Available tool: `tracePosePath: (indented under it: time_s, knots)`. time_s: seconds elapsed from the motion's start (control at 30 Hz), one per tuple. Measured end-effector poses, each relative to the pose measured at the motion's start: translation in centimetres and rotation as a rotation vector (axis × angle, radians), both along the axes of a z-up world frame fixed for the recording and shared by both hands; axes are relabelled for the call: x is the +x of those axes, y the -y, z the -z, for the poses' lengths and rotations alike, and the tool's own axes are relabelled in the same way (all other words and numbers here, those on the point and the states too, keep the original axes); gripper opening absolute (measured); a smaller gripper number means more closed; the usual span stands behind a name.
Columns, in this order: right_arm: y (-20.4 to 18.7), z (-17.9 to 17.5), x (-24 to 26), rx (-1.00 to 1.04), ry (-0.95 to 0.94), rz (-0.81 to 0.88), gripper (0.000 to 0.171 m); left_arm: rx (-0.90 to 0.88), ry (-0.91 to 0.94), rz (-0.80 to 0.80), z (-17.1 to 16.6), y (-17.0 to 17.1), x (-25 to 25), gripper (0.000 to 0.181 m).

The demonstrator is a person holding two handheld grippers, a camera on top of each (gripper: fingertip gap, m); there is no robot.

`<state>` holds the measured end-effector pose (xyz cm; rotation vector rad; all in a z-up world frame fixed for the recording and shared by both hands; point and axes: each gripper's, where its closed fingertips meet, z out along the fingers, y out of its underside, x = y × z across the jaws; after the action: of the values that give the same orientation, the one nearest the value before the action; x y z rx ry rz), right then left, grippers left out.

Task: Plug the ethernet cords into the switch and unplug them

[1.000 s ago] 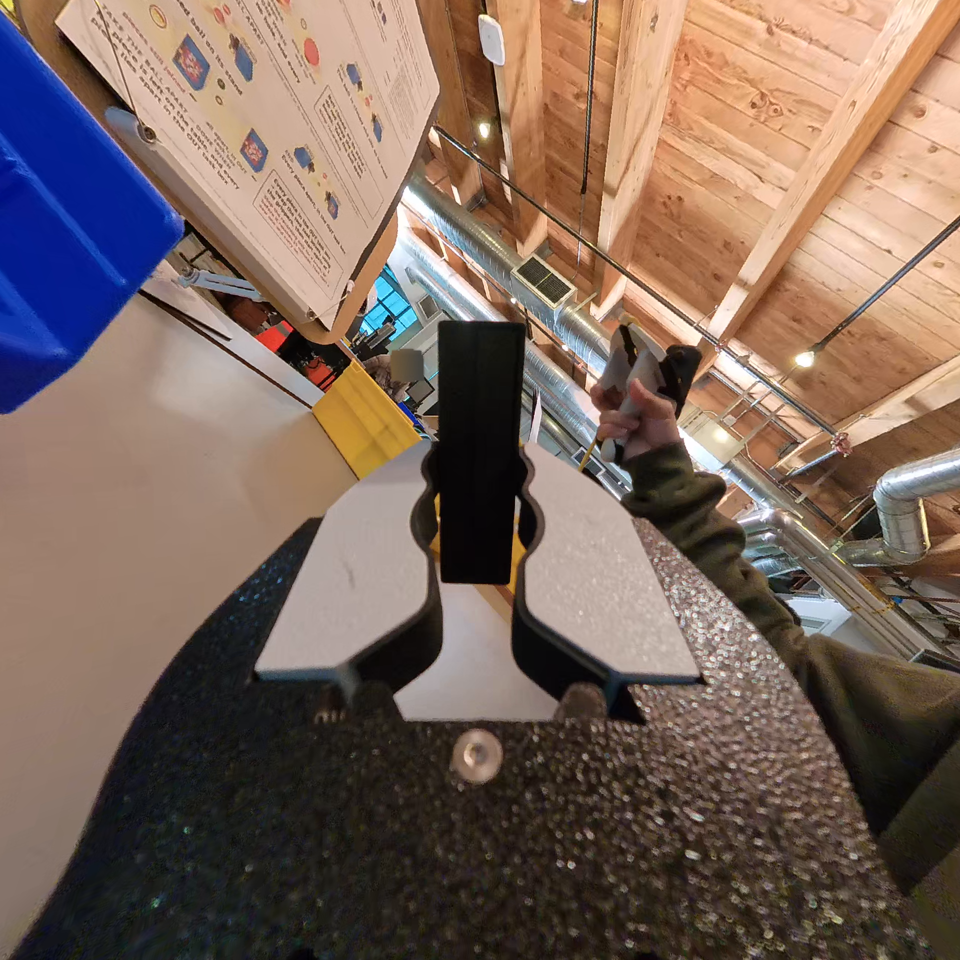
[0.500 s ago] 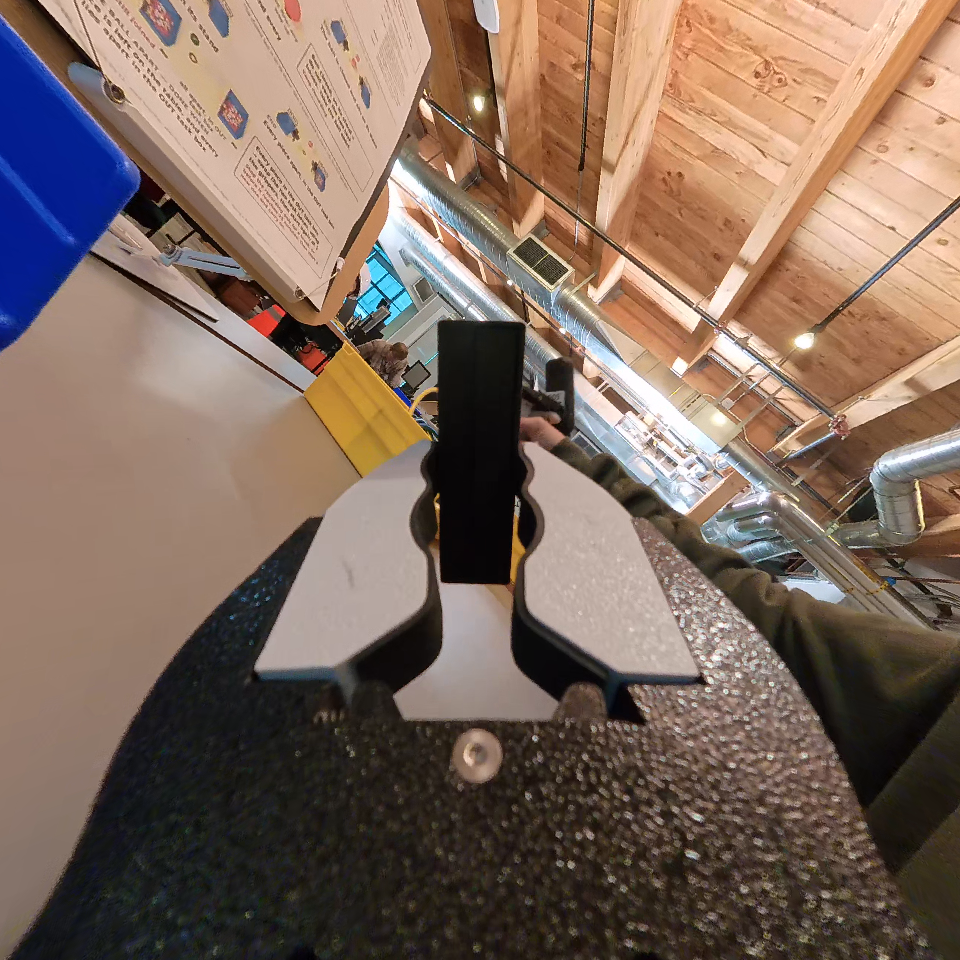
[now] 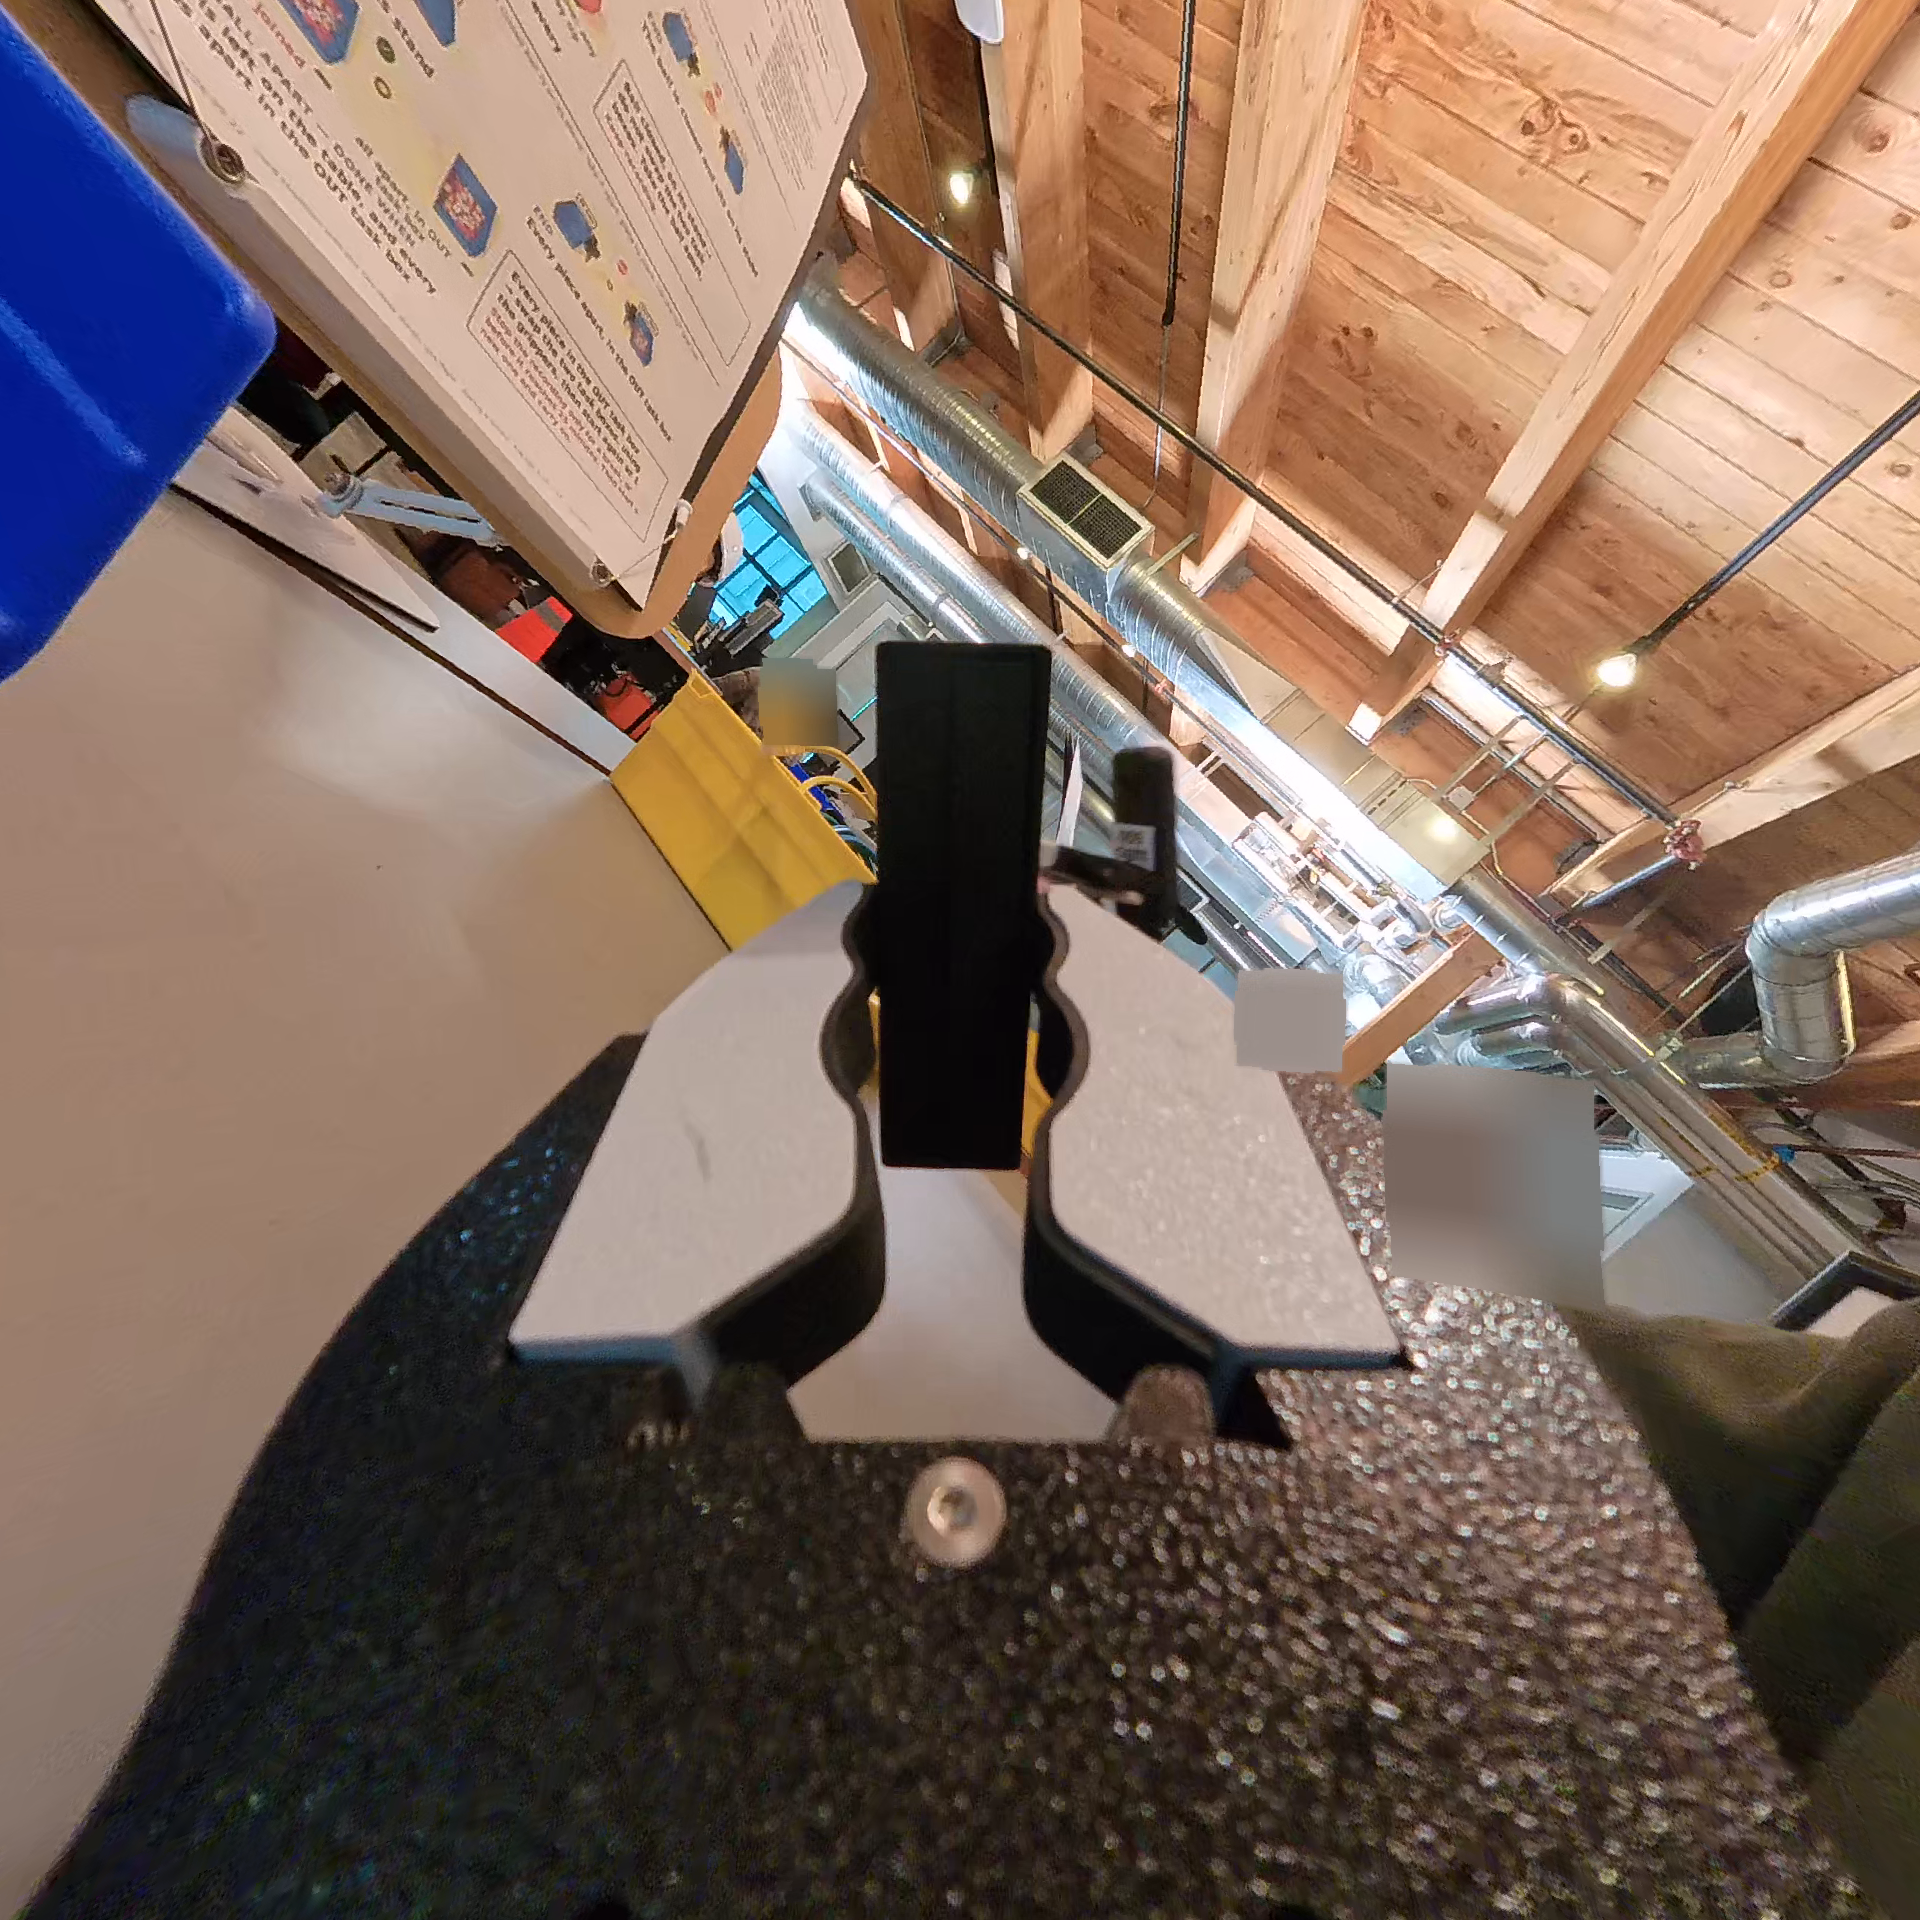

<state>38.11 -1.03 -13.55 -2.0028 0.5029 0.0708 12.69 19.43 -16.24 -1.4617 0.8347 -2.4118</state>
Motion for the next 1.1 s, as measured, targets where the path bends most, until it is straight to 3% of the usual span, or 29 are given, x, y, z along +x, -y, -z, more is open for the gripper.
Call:
tracePosePath:
  time_s: [0.03,0.17,0.3,0.43,0.53,0.6,0.8,0.87,0.97,1.1]
  knots:
    - [-1.5,-1.2,-2.2,0.027,0.022,-0.054,0.061,0.003,0.001,0.002,0.0,0.0,0.0,0.026]
    - [-8.9,-2.6,-13.9,0.132,-0.112,-0.393,0.070,0.027,0.008,0.037,-0.3,0.7,-0.1,0.026]
    - [-14.5,-2.4,-22.1,0.220,-0.284,-0.642,0.067,0.048,0.045,0.124,-0.9,2.3,-0.5,0.026]
    - [-16.7,-0.9,-26.0,0.171,-0.254,-0.831,0.062,0.159,0.069,0.208,-1.3,4.1,-1.1,0.027]
    - [-17.0,-2.0,-27.5,0.243,-0.298,-0.905,0.041,0.253,0.101,0.242,-1.7,5.2,-1.6,0.027]
    - [-17.2,-1.6,-27.4,0.229,-0.284,-0.894,0.027,0.289,0.122,0.246,-1.9,5.7,-1.8,0.027]
    - [-16.4,-0.7,-27.0,0.152,-0.168,-0.878,0.027,0.382,0.118,0.182,-1.4,5.5,-1.4,0.028]
    - [-16.0,-1.5,-25.8,0.138,-0.110,-0.850,0.027,0.416,0.103,0.104,-1.4,4.8,-1.0,0.048]
    - [-15.2,-4.3,-20.2,0.136,-0.036,-0.668,0.027,0.545,0.039,-0.001,-0.4,3.7,-0.4,0.060]
    - [-10.5,-8.4,-7.3,-0.062,0.261,-0.323,0.027,0.632,0.012,-0.044,0.2,3.4,-0.2,0.060]
